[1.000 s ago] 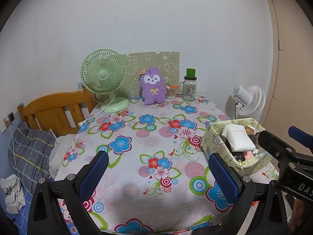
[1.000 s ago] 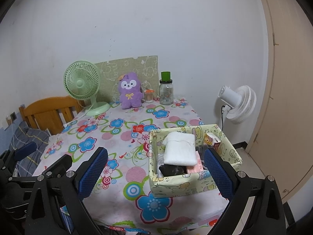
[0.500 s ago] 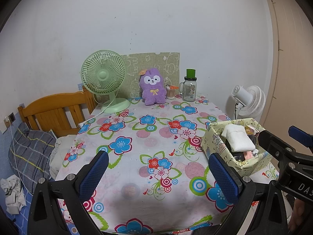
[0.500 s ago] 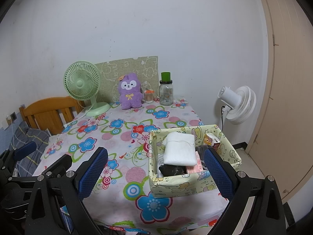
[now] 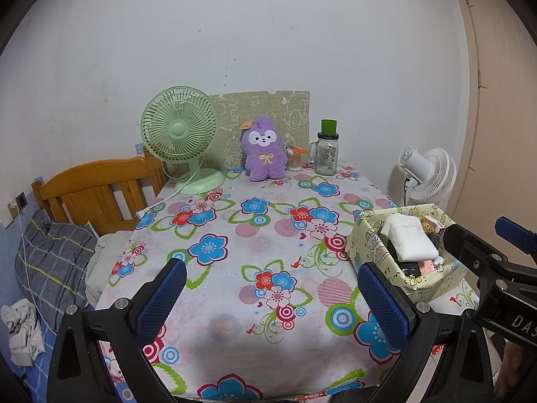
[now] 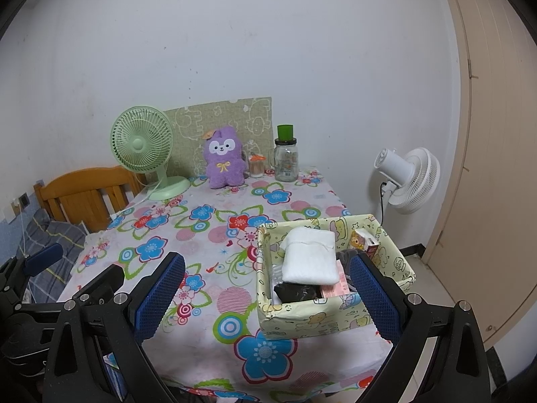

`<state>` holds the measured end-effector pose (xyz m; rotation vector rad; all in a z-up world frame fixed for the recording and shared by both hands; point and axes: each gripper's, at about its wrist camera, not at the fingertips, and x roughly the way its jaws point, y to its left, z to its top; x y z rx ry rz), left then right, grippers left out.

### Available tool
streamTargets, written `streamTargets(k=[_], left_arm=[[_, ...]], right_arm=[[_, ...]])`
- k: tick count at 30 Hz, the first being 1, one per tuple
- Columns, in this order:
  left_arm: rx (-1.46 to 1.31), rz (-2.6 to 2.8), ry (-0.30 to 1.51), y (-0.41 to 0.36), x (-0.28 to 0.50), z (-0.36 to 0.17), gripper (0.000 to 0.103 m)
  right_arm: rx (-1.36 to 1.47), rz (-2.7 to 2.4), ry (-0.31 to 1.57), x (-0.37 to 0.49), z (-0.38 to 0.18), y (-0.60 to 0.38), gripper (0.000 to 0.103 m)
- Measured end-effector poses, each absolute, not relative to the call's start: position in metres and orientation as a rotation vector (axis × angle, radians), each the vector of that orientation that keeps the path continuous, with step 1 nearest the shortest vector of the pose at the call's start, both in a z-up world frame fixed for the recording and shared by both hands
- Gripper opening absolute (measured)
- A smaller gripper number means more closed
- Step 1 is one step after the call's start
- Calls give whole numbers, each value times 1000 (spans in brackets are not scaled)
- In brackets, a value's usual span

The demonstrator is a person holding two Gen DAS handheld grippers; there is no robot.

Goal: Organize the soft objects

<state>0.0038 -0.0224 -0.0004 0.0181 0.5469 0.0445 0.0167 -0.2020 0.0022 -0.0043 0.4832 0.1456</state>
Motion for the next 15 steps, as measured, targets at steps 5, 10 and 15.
streamTargets(k=[5,10,15], left_arm=[[18,44,547,-22,4,-1,103],[19,45,547,-22,3,-1,103],[19,46,538,-21,3,4,103]], right_arm=[[-5,147,481,16,3,-202,100],[-4,148,481,16,3,-202,100],[1,148,477,16,4,-202,100]])
